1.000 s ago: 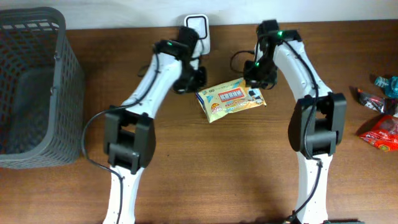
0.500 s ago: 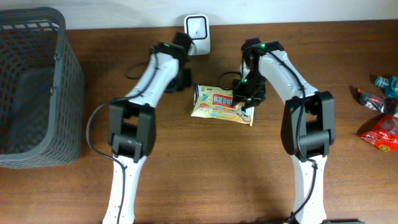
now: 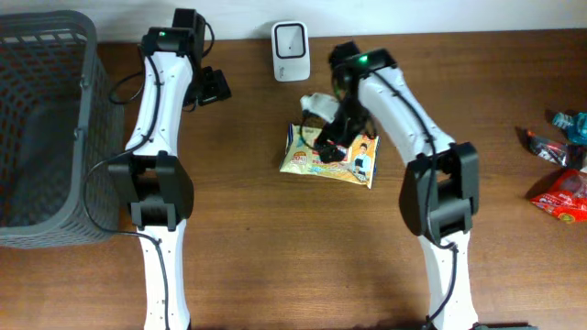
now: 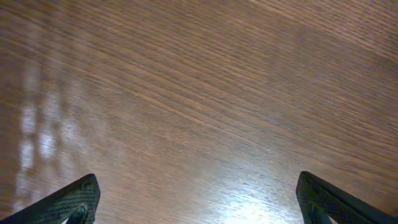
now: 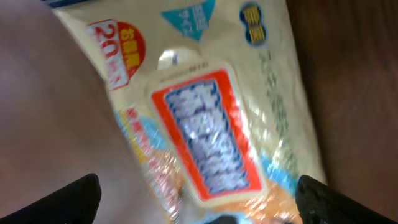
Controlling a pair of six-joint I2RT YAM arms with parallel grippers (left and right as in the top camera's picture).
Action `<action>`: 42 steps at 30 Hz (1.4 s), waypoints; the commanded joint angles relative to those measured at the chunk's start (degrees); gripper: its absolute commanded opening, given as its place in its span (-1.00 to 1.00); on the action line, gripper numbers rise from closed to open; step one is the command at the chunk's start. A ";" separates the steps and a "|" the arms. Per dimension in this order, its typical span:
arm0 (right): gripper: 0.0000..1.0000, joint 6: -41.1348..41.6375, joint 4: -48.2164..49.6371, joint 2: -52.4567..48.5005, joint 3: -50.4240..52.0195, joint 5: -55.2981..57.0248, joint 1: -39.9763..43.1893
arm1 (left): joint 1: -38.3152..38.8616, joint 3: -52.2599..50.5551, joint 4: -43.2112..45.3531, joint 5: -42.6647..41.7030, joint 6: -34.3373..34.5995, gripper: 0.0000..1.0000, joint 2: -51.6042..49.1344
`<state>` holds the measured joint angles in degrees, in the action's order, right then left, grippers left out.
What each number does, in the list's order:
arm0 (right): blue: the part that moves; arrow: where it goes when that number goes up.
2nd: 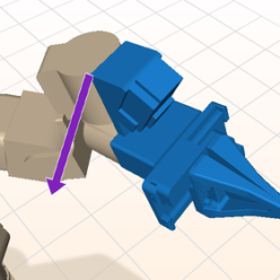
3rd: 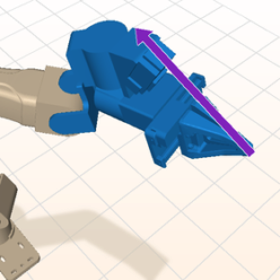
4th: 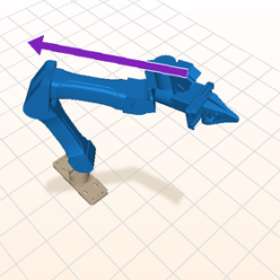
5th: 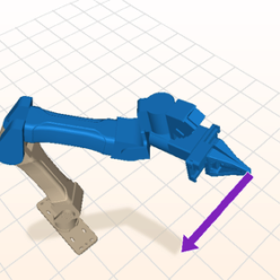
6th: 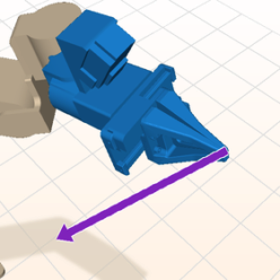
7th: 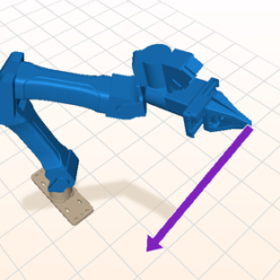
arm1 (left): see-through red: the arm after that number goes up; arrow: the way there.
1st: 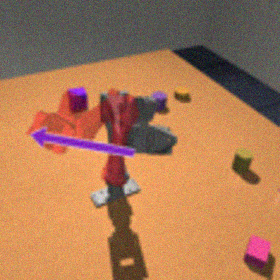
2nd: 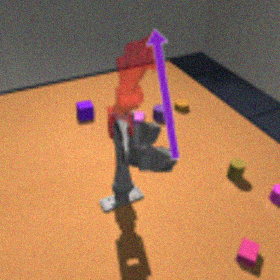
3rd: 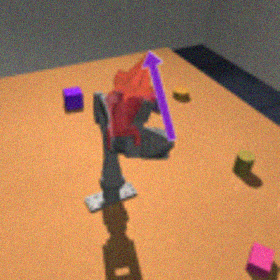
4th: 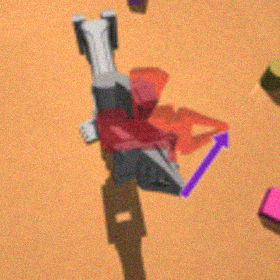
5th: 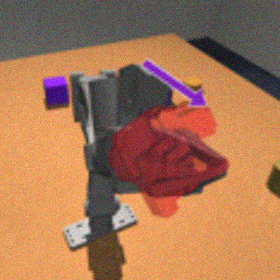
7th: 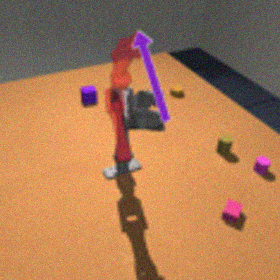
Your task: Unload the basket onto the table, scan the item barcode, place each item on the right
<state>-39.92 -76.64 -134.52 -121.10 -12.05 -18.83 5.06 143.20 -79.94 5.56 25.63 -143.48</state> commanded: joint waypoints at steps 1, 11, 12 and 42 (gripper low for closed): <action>0.97 -3.37 1.66 0.96 2.64 5.49 -2.21 | -0.35 0.31 -0.74 -0.15 0.48 0.98 0.00; 0.68 -2.69 14.25 0.96 14.32 12.35 -2.14 | -0.35 0.31 -0.72 -0.17 0.48 0.98 0.00; 0.18 -2.16 15.34 0.96 15.50 12.35 -2.16 | -0.35 0.31 -0.72 -0.17 0.48 0.98 0.00; -0.92 72.04 50.49 -4.94 -6.10 10.78 -2.73 | -0.35 0.31 -0.72 -0.17 0.48 0.98 0.00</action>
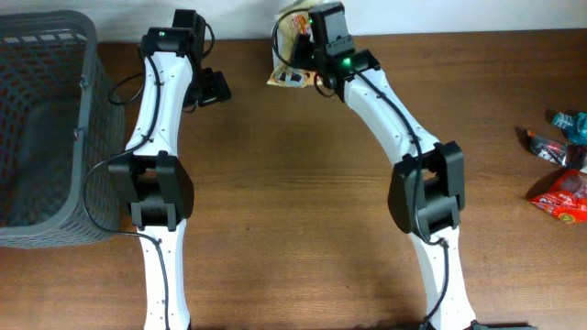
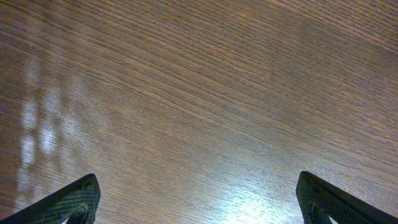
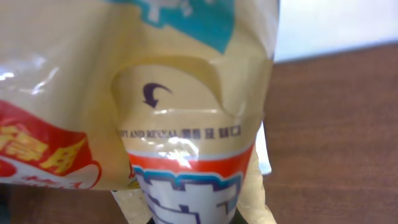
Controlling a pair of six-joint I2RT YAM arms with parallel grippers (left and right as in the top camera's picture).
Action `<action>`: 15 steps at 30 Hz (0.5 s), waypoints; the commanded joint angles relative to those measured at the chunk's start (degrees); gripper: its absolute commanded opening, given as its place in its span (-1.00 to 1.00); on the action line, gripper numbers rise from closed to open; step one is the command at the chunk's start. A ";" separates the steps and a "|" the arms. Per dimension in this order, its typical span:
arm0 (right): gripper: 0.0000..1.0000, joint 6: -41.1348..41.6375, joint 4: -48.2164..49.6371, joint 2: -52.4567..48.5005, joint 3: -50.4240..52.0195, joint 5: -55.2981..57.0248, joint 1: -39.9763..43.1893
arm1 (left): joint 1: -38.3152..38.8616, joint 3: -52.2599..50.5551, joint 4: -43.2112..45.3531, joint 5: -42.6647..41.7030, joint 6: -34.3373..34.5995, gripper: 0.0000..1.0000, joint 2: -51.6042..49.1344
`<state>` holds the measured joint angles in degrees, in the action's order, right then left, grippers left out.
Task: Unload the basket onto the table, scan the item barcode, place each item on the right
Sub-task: 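Lift the bag with the right gripper and hold it at the scanner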
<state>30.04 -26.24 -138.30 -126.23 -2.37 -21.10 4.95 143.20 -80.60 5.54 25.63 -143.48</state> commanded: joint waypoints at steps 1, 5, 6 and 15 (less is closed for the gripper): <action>-0.92 2.47 -0.22 -1.64 -0.96 1.33 -0.66 | -0.24 0.31 -0.07 -0.15 0.48 0.98 0.00; -0.92 2.40 -0.76 -1.68 -0.96 2.32 -0.74 | -0.24 0.31 -0.07 -0.15 0.48 0.98 0.00; -0.92 2.40 -1.01 -1.68 -0.96 3.63 -0.74 | -0.24 0.31 -0.07 -0.15 0.48 0.98 0.00; -0.92 -4.74 -0.13 -1.68 -0.96 10.69 -2.01 | -0.24 0.31 -0.07 -0.13 0.48 0.98 0.00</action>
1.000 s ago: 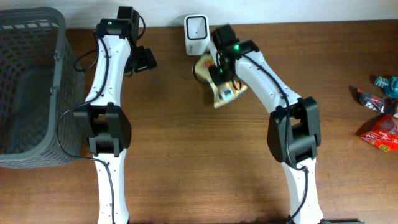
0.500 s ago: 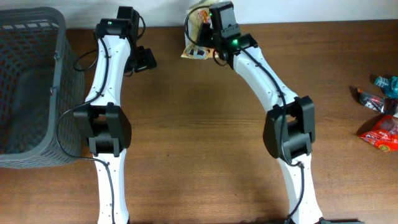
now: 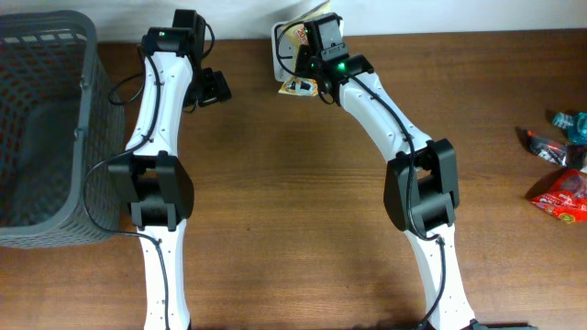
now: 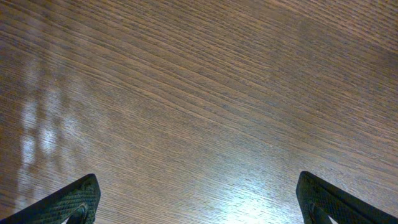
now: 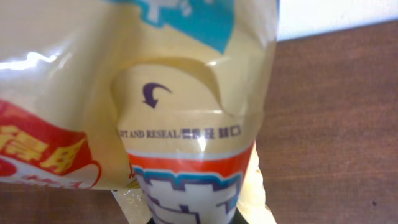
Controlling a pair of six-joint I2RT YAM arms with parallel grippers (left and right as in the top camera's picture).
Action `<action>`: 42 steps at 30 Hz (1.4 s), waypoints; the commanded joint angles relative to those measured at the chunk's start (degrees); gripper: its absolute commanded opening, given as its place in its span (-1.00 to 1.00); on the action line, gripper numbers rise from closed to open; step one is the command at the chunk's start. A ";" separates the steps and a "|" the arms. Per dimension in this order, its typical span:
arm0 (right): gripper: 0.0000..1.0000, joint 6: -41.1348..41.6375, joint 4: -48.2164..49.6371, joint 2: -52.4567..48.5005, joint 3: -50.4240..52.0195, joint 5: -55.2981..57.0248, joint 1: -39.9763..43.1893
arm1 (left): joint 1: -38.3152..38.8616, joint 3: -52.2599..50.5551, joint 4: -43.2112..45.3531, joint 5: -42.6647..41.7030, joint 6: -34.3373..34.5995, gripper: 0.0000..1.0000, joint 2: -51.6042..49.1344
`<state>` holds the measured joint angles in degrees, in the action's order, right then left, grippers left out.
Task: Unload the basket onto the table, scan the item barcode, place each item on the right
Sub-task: 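Lift the bag with the right gripper and hold it at the scanner, then carry the bag right and drop it on the pile at the edge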
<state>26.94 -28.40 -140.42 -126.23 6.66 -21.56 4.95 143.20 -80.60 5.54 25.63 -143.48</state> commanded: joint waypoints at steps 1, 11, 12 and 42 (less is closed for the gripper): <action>-0.92 -1.64 3.85 0.44 -0.96 1.55 -2.08 | -0.24 0.31 -0.07 -0.15 0.48 0.98 0.00; -0.92 -5.53 16.09 -0.59 -0.96 6.73 -3.45 | -0.24 0.31 -0.07 -0.15 0.48 0.98 0.00; -0.92 -5.53 16.39 -1.33 -0.96 7.17 -3.45 | -0.24 0.31 -0.07 -0.15 0.48 0.98 0.00; -0.92 1.22 -33.99 11.69 -1.31 7.15 43.12 | -0.24 0.31 -0.07 -0.15 0.48 0.98 0.00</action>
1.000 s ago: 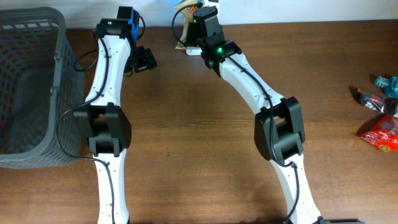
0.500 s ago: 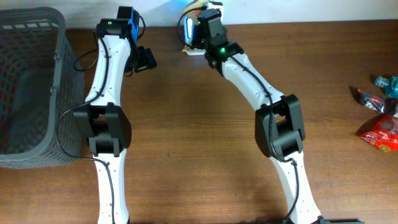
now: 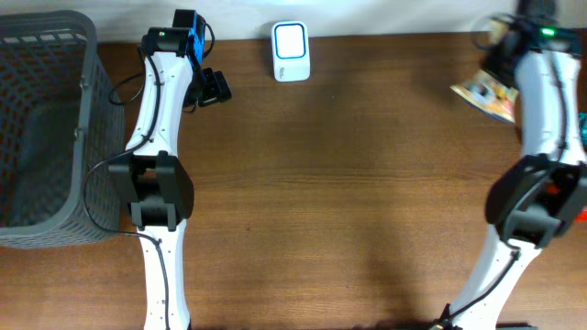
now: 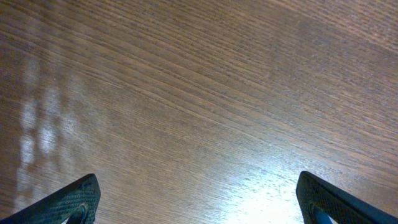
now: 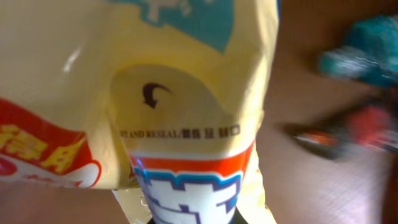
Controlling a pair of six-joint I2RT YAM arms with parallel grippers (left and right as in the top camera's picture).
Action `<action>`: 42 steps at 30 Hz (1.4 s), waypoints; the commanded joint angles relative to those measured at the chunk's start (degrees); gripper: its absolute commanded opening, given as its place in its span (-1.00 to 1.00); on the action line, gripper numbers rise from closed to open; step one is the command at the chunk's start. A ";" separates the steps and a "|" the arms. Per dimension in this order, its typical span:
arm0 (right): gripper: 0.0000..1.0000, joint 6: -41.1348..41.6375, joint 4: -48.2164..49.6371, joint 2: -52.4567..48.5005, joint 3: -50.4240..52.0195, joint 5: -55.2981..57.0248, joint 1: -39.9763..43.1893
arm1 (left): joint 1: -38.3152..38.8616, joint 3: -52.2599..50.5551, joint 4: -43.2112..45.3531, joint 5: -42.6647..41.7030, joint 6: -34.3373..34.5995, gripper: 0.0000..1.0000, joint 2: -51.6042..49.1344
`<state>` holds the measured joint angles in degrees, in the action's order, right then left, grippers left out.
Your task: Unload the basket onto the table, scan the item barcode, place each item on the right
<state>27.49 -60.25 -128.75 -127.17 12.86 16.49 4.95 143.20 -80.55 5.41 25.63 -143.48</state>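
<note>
The item is a yellow snack packet [image 3: 482, 90] with red and blue print, hanging over the table's far right. My right gripper [image 3: 501, 70] is shut on it. In the right wrist view the packet [image 5: 186, 93] fills the frame and hides the right gripper [image 5: 193, 219] at its lower end. The white barcode scanner [image 3: 292, 39] stands at the back middle, well left of the packet. My left gripper [image 4: 199, 208] is open over bare wood, with one fingertip [image 4: 68, 200] low in each corner of its view. It sits at the back left [image 3: 213, 89].
A dark grey mesh basket [image 3: 84, 55] fills the left edge of the table. Beyond the held packet, a teal packet [image 5: 367, 46] and a red one [image 5: 364, 124] lie blurred on the wood at the right.
My right gripper, still shut on the yellow packet, has moved from in front of the scanner to the far right of the table. The left arm has not moved.
The packet first lay flat mid-table with my right gripper open over it. Then the gripper was shut on it and held it up at the scanner, and stayed there. Now the packet hangs at the far right near the other snacks.
</note>
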 commanded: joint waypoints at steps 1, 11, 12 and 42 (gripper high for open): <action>-0.92 0.68 -3.56 -0.26 -0.37 0.94 7.91 | -0.24 0.31 -0.11 -0.02 0.48 0.98 0.00; 0.49 -3.43 -6.64 -4.02 -0.15 0.96 19.56 | -0.24 0.31 -0.11 -0.02 0.48 0.98 0.00; 0.82 -3.48 -7.13 -4.04 -0.17 0.96 19.52 | -0.24 0.31 -0.11 -0.02 0.48 0.98 0.00; 0.97 -3.04 -37.05 42.62 7.08 -4.92 -42.51 | -0.24 0.31 -0.11 -0.02 0.48 0.98 0.00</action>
<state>24.21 -96.97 -84.90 -120.42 9.06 -25.41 4.95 143.20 -80.60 5.39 25.63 -143.48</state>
